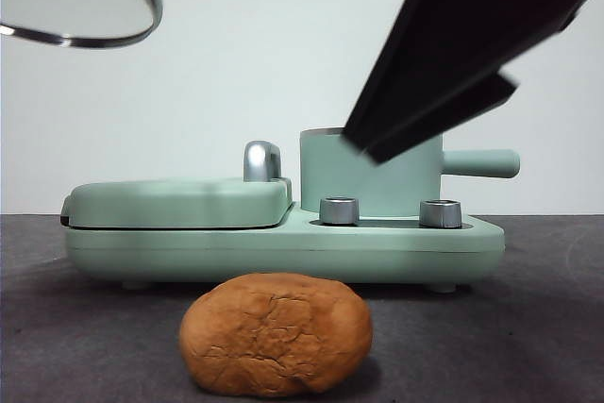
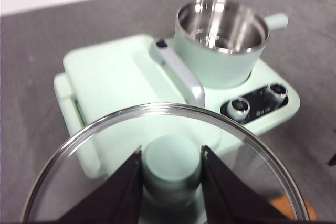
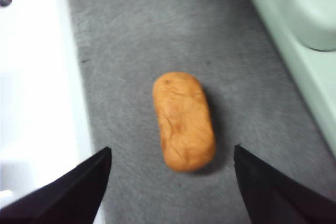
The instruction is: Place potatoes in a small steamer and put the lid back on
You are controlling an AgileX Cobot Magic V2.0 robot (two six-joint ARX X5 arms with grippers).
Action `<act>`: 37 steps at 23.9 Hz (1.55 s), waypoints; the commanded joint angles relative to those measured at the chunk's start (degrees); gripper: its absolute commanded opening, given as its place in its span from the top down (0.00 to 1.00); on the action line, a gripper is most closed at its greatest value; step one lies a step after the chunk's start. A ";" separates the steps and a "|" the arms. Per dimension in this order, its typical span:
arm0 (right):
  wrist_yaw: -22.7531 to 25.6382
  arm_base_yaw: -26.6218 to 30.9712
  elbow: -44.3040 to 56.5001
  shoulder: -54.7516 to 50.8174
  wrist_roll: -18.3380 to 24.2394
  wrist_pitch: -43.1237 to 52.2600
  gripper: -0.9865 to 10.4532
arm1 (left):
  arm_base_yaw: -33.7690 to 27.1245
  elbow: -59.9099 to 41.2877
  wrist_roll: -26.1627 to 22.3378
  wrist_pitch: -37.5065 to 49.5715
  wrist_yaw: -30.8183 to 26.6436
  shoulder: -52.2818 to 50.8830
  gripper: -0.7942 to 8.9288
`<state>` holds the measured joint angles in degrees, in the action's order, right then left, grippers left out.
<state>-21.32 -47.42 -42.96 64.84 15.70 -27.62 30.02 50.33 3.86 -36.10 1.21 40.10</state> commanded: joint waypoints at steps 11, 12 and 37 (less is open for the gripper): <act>1.53 -4.61 -0.87 13.46 1.49 12.13 0.59 | 0.24 0.83 0.22 1.36 -0.22 -0.07 0.91; 2.23 -4.81 -0.87 14.51 1.49 12.98 0.59 | 0.24 0.83 0.07 1.36 -0.22 -0.07 0.91; 8.28 -2.54 -2.27 4.87 -15.63 -3.87 0.75 | 0.24 0.83 -0.83 1.38 -0.22 -0.04 0.91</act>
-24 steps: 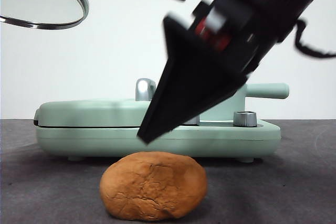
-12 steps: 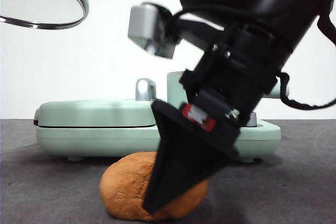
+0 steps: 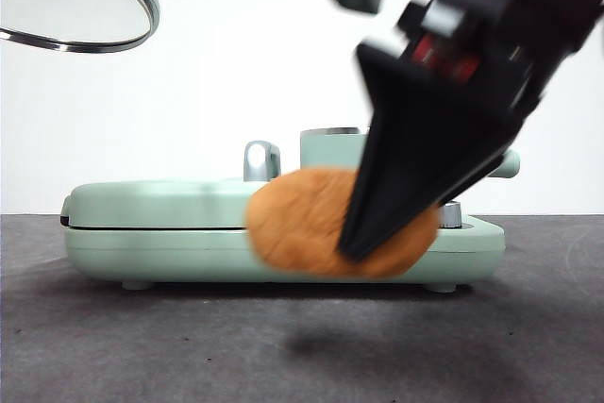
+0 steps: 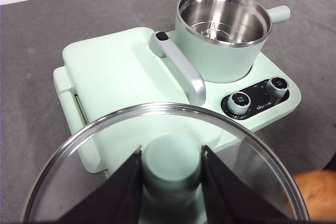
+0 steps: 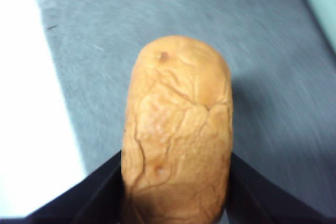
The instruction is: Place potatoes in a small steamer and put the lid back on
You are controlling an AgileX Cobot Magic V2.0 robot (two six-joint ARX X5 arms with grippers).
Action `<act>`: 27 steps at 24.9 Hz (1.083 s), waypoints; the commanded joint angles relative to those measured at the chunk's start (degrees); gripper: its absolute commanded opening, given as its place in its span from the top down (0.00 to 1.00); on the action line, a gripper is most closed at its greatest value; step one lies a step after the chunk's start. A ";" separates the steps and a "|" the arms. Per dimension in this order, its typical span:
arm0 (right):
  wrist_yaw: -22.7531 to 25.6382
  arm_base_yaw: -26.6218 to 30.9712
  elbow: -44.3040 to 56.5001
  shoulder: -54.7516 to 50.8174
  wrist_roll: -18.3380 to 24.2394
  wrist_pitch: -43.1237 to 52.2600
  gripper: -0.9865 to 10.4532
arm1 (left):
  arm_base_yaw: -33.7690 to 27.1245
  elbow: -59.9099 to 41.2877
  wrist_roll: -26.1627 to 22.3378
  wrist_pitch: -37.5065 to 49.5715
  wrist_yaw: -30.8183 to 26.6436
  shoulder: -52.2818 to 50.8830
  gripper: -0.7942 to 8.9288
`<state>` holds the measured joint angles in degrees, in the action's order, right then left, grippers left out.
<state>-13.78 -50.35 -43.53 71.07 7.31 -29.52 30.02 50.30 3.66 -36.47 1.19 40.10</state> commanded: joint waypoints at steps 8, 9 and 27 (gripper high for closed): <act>0.70 9.31 -10.40 -7.13 -13.22 -16.57 0.75 | 0.24 0.85 -0.61 1.75 -0.22 -0.04 0.91; 0.57 10.49 -11.91 -6.97 -13.31 -18.18 0.75 | 0.24 0.85 -0.61 1.75 -0.20 -0.04 0.91; 0.33 24.33 -39.87 12.52 -4.98 -21.51 0.75 | 0.24 0.85 -0.61 1.79 -0.20 -0.04 0.91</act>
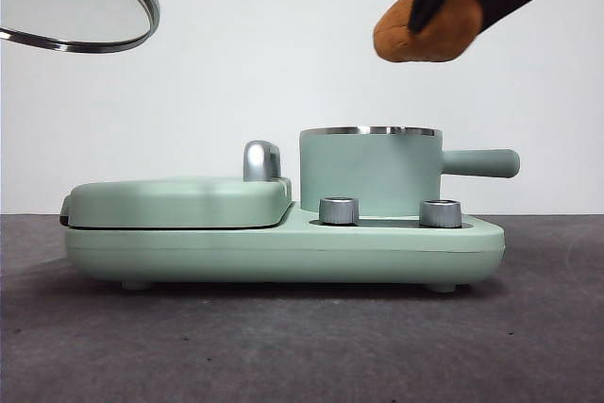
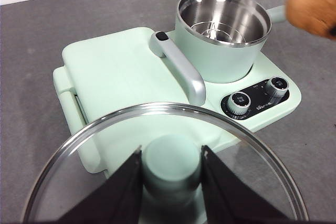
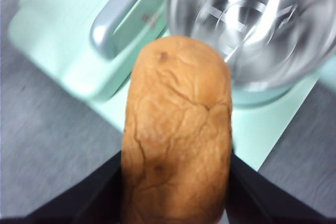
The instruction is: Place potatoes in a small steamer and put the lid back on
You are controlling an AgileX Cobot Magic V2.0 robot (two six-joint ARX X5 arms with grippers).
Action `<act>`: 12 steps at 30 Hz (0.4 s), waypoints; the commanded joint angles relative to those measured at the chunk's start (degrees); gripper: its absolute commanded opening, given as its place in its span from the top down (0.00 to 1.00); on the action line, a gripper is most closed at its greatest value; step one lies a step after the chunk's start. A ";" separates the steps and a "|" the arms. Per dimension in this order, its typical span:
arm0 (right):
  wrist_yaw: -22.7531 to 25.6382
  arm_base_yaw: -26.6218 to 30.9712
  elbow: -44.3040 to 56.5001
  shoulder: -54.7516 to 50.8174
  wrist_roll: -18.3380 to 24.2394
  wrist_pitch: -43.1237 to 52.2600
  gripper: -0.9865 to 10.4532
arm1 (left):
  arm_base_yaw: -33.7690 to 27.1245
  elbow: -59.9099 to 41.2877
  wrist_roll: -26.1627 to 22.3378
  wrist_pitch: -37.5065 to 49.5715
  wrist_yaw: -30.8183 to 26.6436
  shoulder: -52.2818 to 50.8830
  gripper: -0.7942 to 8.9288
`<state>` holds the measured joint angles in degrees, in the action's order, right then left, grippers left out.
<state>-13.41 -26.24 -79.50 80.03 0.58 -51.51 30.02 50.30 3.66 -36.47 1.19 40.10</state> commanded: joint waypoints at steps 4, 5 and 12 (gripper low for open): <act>-0.04 1.18 -9.99 9.99 2.58 1.20 0.75 | 0.24 0.85 -0.59 1.77 -0.22 -0.04 0.91; -0.02 1.38 -11.19 11.30 2.73 1.55 0.75 | 0.24 0.85 -0.61 1.79 -0.22 -0.04 0.91; 0.22 2.29 -18.01 20.74 2.93 3.67 0.75 | 0.24 0.85 -0.55 1.86 -0.24 -0.04 0.91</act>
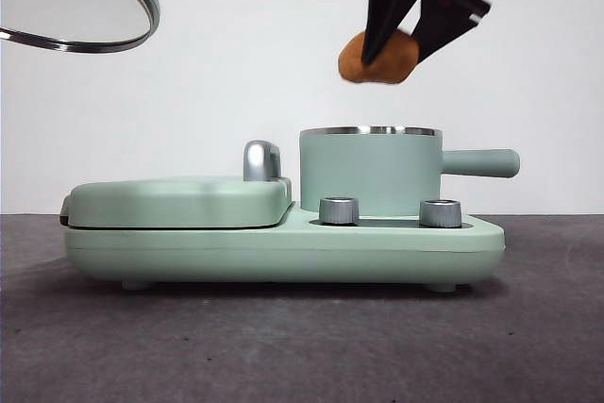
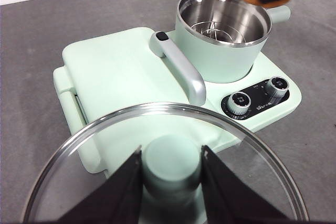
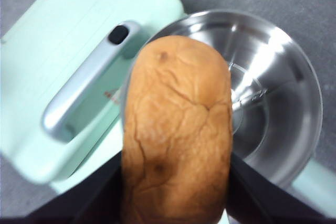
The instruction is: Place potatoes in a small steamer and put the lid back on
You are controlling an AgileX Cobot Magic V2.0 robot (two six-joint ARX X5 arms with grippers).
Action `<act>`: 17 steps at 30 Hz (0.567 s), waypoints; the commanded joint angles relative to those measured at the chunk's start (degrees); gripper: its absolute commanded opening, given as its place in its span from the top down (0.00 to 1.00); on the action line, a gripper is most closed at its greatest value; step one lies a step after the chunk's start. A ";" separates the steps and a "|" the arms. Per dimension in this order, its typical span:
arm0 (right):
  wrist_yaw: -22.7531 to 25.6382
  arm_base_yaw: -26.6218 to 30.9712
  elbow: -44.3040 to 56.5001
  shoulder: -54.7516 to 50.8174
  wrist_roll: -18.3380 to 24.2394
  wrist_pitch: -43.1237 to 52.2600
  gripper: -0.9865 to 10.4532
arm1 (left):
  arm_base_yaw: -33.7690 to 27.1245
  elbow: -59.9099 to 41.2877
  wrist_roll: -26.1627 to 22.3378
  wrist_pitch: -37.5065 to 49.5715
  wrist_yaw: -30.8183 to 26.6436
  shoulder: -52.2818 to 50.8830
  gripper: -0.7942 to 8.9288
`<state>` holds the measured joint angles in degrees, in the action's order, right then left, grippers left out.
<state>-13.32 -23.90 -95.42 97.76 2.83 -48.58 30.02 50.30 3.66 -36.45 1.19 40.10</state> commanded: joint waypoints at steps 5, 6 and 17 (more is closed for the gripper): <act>0.37 0.17 -2.80 7.58 0.85 4.94 0.75 | 0.24 0.85 -0.13 2.16 -0.26 -0.04 0.91; 0.39 0.22 -2.80 8.46 0.85 5.57 0.75 | 0.24 0.85 -0.11 2.23 -0.26 -0.04 0.91; 3.67 0.48 -2.80 14.23 1.77 6.49 0.75 | 0.24 0.85 -0.13 2.27 -0.39 -0.04 0.91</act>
<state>-9.76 -23.14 -96.82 110.69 4.10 -42.61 30.02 50.30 3.70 -36.16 1.17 40.10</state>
